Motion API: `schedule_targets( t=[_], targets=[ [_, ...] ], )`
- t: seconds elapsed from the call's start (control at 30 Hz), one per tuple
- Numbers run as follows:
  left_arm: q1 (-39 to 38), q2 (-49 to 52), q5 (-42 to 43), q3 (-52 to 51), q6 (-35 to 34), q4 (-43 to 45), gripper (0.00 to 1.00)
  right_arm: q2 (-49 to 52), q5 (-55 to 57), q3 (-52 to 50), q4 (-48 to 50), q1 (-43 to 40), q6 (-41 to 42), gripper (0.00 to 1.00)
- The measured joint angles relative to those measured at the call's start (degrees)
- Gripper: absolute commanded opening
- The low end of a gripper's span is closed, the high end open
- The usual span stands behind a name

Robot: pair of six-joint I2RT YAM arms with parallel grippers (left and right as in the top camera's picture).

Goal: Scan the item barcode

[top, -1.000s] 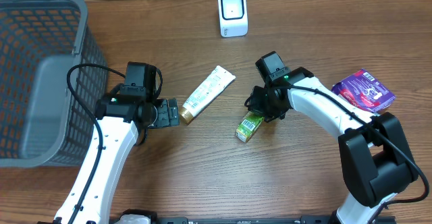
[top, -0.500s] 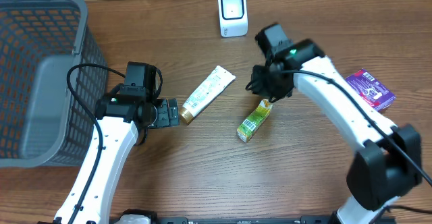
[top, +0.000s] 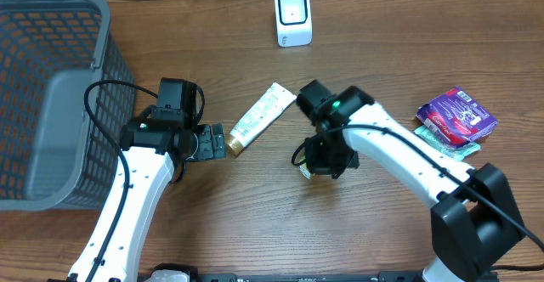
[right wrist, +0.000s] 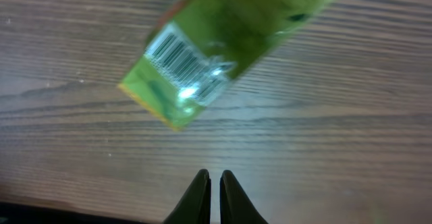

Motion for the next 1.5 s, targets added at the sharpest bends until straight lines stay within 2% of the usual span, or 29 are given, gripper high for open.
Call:
schedule_targets(
  t=[0.43,0.97,1.3,1.5],
  targets=[
    [0.00,0.00,0.00,0.00,0.00,0.00,0.99,0.00,-0.17,-5.27,14.75,3.98,3.67,0.08],
    [0.00,0.00,0.00,0.00,0.00,0.00,1.00,0.00,4.44,-5.57,9.40,3.98,4.00,0.06],
    [0.00,0.00,0.00,0.00,0.00,0.00,1.00,0.00,17.49,-5.57,7.52,3.56,1.84,0.06],
    [0.00,0.00,0.00,0.00,0.00,0.00,1.00,0.00,19.91,-5.57,7.48,1.46,1.90,0.05]
  ],
)
